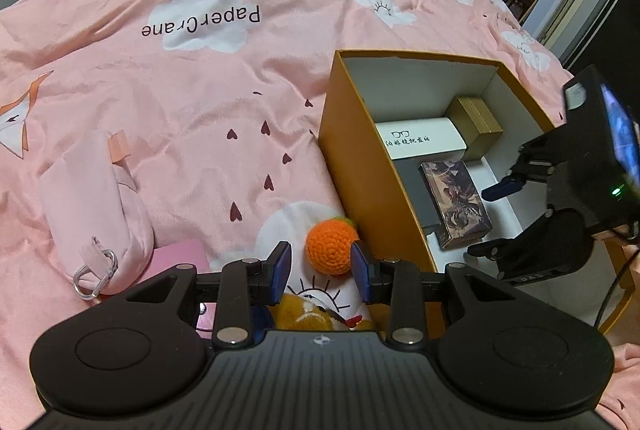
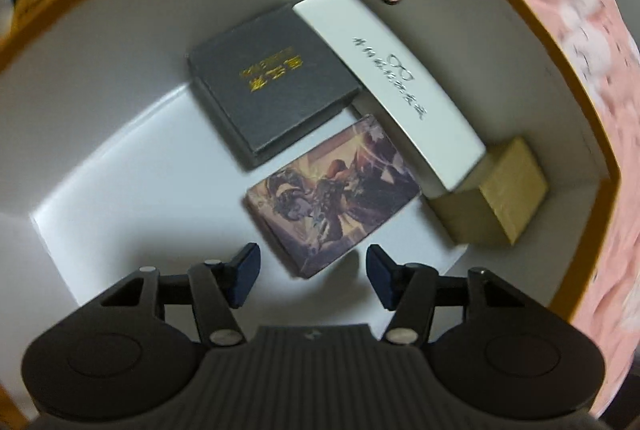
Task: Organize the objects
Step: 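Open the right tool to release the PHOTO CARD box and lift out, then move the left tool to the pink pouch while the right tool moves to the pink wallet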
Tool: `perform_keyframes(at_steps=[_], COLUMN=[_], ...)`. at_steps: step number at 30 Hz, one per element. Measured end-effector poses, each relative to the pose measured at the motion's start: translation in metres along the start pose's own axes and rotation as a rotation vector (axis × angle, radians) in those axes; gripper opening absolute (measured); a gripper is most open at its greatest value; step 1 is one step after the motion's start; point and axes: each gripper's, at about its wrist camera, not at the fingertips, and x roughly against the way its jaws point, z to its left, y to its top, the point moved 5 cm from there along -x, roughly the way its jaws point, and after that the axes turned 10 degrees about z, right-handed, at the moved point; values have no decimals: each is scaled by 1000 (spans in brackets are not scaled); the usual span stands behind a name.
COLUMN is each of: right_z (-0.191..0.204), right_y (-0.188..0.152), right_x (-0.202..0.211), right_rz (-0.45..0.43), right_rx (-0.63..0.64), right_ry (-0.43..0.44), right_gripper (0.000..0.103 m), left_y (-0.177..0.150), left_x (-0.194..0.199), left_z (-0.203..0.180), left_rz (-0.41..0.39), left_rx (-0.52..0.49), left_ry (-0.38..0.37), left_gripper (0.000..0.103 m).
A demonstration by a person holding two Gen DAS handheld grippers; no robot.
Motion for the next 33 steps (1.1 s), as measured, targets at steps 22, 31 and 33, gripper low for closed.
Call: perform_keyframes(at_steps=[22,31,33], right_z=[-12,14,28], right_y=[9,-18,-17], right_x=[-2,84,101], right_rz=[-26,-371,-468], right_rx=[-38,-369,-437], right_ry=[-9,81,114], right_gripper=[54,55,55], left_y=[-3,-14,-19], left_x=[22,78,86], left_z=[2,20,25], left_rz=[-38,-145,-158], left_rx=[-7,40,51], left_ry=[-13,-15,3], left_gripper=[40,40,40])
